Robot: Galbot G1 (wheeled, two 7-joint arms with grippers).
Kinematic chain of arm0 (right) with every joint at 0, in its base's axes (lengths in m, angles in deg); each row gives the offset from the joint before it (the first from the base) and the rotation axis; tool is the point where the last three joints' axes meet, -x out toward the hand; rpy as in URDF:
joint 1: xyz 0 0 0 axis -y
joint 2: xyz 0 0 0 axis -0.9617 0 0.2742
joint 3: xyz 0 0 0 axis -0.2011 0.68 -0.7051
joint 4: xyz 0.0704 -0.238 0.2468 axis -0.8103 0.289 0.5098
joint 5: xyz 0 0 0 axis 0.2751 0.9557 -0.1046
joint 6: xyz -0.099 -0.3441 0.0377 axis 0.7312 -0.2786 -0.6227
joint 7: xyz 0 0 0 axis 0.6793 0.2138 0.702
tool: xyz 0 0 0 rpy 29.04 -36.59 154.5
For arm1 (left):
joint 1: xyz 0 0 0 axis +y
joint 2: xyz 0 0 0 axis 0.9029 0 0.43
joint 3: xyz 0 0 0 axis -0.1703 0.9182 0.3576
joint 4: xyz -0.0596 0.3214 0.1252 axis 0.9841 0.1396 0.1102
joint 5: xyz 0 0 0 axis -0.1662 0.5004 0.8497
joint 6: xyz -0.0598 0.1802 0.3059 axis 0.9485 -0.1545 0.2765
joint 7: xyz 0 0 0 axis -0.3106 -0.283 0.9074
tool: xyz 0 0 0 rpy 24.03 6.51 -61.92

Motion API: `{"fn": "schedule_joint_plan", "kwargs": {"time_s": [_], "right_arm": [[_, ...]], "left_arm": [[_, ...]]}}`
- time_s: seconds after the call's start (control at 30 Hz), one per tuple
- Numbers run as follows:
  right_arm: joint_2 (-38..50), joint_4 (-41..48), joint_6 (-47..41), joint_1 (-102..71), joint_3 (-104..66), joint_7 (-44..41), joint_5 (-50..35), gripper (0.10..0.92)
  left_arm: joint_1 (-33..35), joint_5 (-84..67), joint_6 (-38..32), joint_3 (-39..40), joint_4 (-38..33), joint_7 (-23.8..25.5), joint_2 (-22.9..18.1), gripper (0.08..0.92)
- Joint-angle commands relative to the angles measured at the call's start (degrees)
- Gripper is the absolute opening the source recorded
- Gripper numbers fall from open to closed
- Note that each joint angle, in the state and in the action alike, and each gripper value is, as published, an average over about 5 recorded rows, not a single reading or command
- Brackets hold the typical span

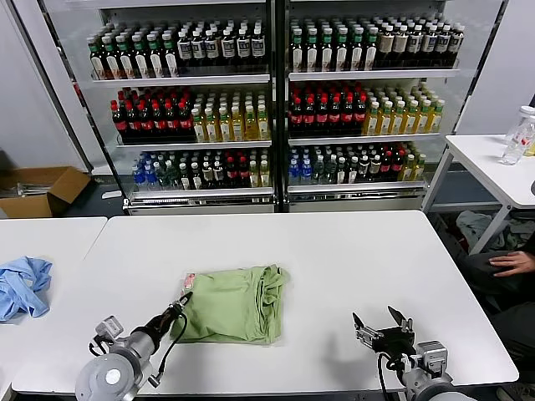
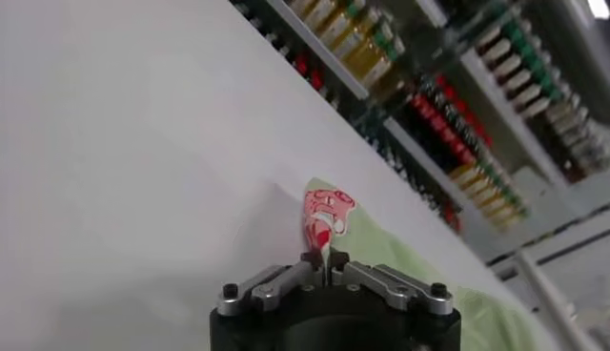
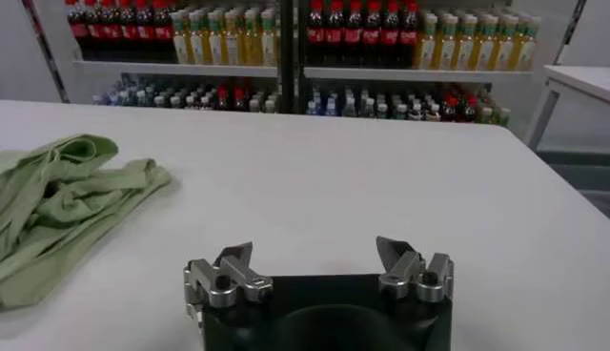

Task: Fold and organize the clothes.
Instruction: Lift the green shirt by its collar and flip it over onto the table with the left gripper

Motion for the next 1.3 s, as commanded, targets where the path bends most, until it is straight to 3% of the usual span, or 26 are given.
{"fn": "schedule_joint_plan", "kwargs": {"time_s": [0.03,0.2,0.4,0.5,0.6,0.73,0.87,1.03,1.3], "right_arm": [[-0.1,-0.3,1.0,0.2,0.1,-0.2,0.3,0.823],[0.3,0.0,3.7,1.0,0.2,-0.2,-0.8,0.823],[2.1,0.7,6.7,2.2,0.5,-0.1,-2.6,0.823],[2.5,1.4,7.6,3.6,1.8,0.0,-2.2,0.823],[1.7,1.3,7.6,5.0,3.9,0.3,-0.9,0.823],[-0.7,0.0,6.8,4.9,6.1,0.5,2.1,0.823],[-0.6,-0.2,7.6,3.2,5.1,0.1,3.6,0.823],[1.3,-0.3,8.8,3.0,3.4,-0.2,2.9,0.823],[1.9,1.2,9.4,5.4,4.6,-0.4,2.5,0.823]], "left_arm": [[0.0,-16.7,-0.1,-9.9,-0.4,-0.3,0.3,0.093],[-0.2,-17.7,0.7,-19.6,0.5,-0.5,5.2,0.093],[-0.5,-16.6,1.8,-31.0,1.9,-0.7,15.5,0.093],[-0.3,-14.7,2.3,-33.8,-0.7,-1.4,18.8,0.093],[0.0,-12.6,2.1,-32.2,-6.4,-2.6,19.4,0.093],[0.5,-8.2,0.5,-23.1,-16.5,-5.3,16.2,0.093],[-1.1,2.0,-1.5,-7.1,-21.3,-7.7,8.8,0.093],[-4.6,10.7,-2.7,8.6,-20.8,-9.5,-2.1,0.093],[-9.4,22.0,-3.5,21.0,-12.1,-10.9,-14.2,0.093]]}}
